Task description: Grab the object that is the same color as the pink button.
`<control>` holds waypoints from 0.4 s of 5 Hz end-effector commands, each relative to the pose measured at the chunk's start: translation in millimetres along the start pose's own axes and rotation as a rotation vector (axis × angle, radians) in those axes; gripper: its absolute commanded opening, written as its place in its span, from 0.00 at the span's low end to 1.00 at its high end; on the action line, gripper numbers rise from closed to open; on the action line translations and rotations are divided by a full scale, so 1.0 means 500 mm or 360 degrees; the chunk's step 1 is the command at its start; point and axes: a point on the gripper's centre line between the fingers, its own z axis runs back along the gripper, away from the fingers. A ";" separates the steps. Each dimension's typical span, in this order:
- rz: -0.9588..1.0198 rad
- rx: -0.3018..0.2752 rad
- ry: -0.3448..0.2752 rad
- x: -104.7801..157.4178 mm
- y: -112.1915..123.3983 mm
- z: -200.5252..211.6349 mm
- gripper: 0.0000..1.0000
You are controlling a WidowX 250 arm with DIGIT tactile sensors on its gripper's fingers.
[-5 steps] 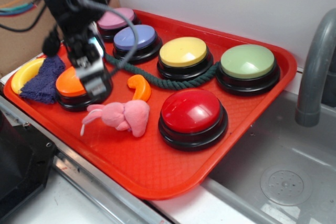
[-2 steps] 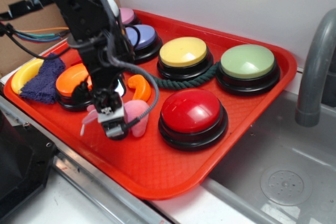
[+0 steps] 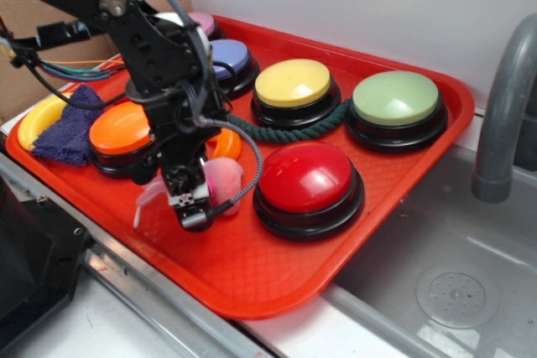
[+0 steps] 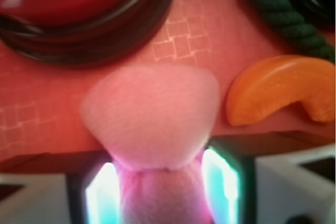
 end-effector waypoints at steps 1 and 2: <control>0.0146 -0.0004 -0.0021 0.011 0.003 0.030 0.00; 0.0348 -0.0036 -0.0029 0.019 0.014 0.090 0.00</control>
